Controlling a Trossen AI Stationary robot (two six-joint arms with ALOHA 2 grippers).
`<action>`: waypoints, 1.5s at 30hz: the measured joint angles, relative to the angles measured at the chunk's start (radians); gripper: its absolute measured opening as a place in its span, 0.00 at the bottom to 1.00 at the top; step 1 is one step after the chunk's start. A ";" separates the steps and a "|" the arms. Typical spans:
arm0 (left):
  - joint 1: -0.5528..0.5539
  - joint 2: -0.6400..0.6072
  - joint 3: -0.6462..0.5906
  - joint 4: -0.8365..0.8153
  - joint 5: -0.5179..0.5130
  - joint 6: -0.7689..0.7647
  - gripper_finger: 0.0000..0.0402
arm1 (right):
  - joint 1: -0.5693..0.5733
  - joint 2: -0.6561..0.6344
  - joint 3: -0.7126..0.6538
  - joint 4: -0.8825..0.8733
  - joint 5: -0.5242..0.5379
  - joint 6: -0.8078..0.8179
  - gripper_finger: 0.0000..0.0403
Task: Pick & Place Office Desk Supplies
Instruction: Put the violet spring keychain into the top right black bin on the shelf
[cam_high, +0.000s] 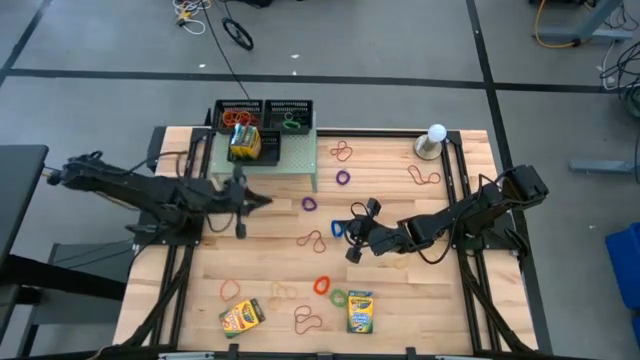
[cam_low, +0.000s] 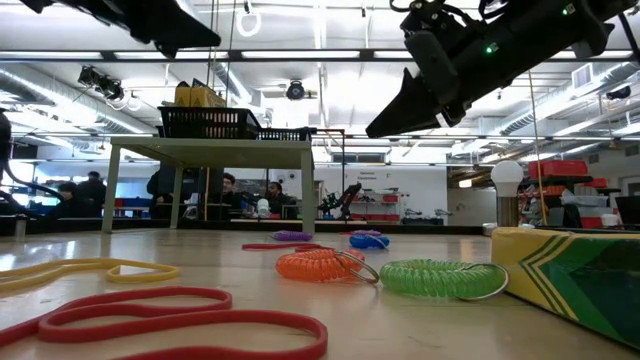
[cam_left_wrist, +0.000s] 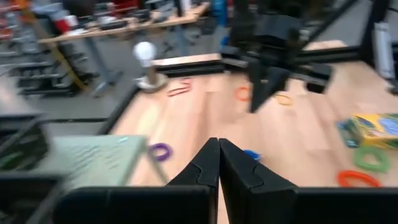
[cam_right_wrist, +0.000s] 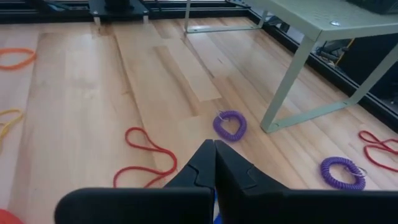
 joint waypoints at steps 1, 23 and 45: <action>-0.017 0.025 0.000 0.017 0.011 0.001 0.02 | 0.002 0.000 0.000 -0.001 -0.004 0.000 0.01; -0.051 0.796 0.020 0.568 0.092 -0.251 0.03 | 0.081 -0.035 -0.371 0.466 0.037 0.089 0.02; -0.006 1.101 0.574 -0.161 -0.243 -0.565 0.27 | -0.165 -0.218 -0.610 0.468 -0.072 0.063 0.02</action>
